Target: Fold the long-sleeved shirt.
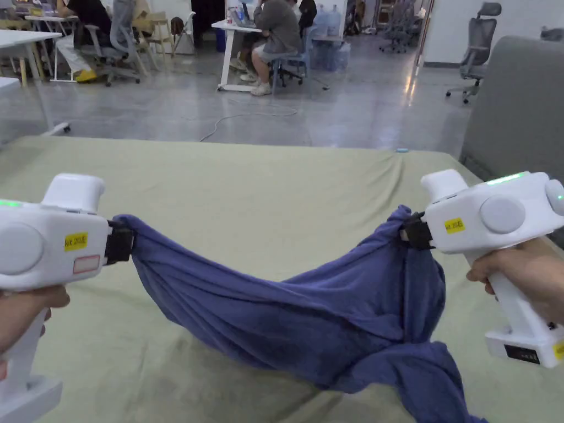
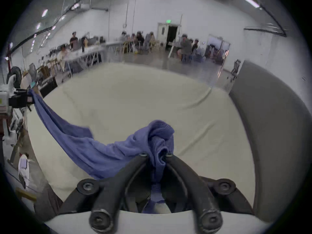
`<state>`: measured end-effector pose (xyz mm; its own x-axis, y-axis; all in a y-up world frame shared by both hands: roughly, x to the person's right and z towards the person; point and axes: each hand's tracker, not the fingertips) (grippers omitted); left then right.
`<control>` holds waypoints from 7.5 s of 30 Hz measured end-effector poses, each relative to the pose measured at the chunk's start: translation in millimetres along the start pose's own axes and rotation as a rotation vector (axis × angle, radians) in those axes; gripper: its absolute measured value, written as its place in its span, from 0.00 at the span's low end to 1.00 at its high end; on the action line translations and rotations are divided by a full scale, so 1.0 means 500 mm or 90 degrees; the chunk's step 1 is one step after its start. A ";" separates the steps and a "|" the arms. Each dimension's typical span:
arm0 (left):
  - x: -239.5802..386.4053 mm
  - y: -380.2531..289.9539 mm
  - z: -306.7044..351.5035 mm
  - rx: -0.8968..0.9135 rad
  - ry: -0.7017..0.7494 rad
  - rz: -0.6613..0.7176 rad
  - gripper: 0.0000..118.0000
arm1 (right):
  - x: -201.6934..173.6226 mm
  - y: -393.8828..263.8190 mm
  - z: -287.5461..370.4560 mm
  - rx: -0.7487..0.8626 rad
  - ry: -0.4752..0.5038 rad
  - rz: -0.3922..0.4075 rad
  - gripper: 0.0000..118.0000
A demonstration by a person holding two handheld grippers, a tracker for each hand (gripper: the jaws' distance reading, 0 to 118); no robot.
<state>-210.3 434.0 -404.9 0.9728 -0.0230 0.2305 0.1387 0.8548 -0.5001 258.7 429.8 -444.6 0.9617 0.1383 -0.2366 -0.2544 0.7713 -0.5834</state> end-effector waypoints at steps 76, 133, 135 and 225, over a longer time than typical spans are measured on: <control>-0.023 -0.368 0.006 -0.208 -0.032 0.161 0.79 | -0.045 -0.399 0.120 -0.117 0.091 -0.248 0.99; -0.045 -0.153 -0.491 -0.321 0.043 0.110 0.00 | 0.043 -0.165 -0.572 -0.419 -0.041 -0.211 0.00; -0.058 -0.125 -0.465 -0.247 0.037 0.133 0.00 | 0.050 -0.135 -0.526 -0.378 -0.036 -0.201 0.00; 0.027 -0.509 0.016 -0.561 -0.086 0.001 0.11 | -0.150 -0.581 0.050 -0.522 0.117 0.063 0.28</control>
<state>-233.8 220.4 -267.8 0.9505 0.0863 0.2984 0.2844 0.1445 -0.9478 263.3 210.7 -237.9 0.9173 0.0229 -0.3976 -0.3982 0.0568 -0.9155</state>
